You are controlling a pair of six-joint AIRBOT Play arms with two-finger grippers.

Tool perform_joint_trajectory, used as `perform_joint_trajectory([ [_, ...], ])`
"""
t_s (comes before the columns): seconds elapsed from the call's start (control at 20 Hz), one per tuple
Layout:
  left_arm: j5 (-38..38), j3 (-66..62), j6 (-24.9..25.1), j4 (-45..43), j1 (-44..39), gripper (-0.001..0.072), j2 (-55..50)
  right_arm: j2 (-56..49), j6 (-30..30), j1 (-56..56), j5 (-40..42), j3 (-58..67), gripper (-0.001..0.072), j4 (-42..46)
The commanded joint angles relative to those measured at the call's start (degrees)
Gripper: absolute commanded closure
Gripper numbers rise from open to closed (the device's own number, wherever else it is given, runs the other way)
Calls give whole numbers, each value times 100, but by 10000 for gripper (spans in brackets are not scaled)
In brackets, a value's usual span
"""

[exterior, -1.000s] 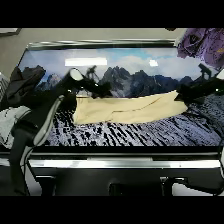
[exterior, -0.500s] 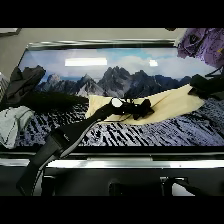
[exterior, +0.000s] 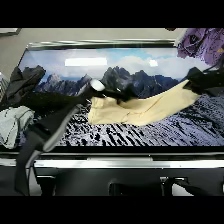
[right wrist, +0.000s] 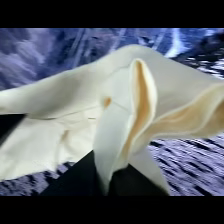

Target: Fold the clothes and pants, and hang the long-sleeved shirts on hangers.

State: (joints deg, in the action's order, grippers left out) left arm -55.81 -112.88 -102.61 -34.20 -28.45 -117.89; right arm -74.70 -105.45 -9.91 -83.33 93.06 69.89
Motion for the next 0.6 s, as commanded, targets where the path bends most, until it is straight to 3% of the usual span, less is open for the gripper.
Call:
perform_joint_trajectory([
  [0.0, -1709, -4, -240, -2474, 1252, 694, 1069, -44, -896, 935, 752, 7, 682, -164],
  [0.1, -2179, -4, -37, -2970, 1954, 693, 1624, -216, -1394, 1718, 1263, 7, 682, -83],
  [0.3, -2577, -4, 199, -3014, 3119, 692, 2256, -898, -2197, 3134, 2284, 7, 682, 74],
  [0.55, -2796, 0, 234, -3014, 3788, 691, 2363, -1753, -2712, 4037, 3550, 7, 682, -44],
])
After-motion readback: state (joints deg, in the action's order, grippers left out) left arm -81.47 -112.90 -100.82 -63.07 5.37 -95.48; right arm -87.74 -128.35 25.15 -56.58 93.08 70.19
